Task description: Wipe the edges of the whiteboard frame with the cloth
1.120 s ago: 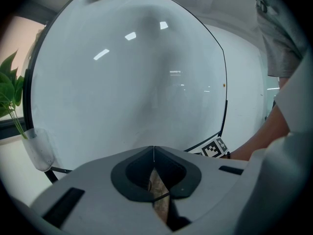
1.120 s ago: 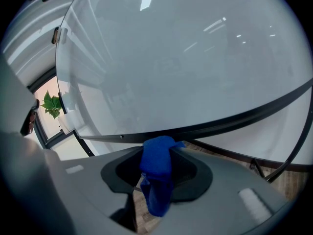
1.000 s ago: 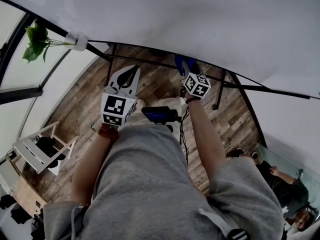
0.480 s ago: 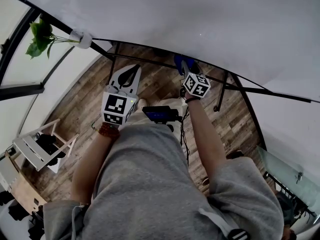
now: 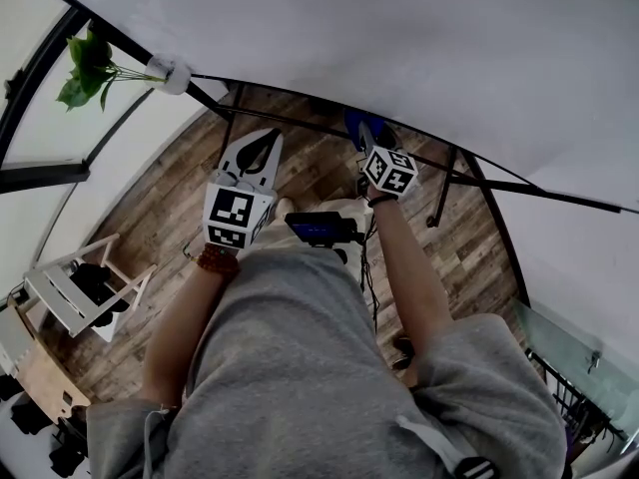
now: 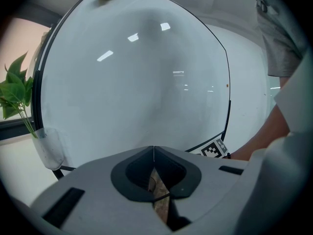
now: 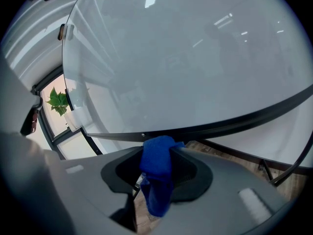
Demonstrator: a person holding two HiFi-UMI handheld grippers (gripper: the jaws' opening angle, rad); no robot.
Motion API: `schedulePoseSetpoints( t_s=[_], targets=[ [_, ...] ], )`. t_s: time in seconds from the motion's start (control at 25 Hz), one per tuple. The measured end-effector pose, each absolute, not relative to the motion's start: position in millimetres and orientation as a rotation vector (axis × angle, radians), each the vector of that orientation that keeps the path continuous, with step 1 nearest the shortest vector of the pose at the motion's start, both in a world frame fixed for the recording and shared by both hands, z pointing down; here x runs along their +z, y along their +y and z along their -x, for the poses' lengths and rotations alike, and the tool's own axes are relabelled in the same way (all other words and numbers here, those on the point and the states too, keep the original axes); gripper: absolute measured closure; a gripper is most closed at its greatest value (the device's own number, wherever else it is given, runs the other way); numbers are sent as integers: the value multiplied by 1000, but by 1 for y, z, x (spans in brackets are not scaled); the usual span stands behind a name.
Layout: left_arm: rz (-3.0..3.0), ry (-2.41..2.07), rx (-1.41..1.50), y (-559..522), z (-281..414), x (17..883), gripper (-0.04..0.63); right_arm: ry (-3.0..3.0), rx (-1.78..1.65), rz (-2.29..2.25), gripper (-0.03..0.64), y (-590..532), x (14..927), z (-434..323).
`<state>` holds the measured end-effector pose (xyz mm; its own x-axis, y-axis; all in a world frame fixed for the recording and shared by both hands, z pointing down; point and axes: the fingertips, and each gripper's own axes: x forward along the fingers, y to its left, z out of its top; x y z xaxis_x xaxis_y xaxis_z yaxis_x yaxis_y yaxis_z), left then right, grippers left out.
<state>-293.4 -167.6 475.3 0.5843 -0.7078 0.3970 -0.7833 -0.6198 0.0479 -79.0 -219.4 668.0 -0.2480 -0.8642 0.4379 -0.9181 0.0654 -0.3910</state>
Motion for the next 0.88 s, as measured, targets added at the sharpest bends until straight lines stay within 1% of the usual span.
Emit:
schedulePoseSetpoints(
  t_s=[0.88],
  targets=[
    [-2587,-1271,518,-161,301,474,584,-2274,932,-1814,459,-227,665,105]
  ],
)
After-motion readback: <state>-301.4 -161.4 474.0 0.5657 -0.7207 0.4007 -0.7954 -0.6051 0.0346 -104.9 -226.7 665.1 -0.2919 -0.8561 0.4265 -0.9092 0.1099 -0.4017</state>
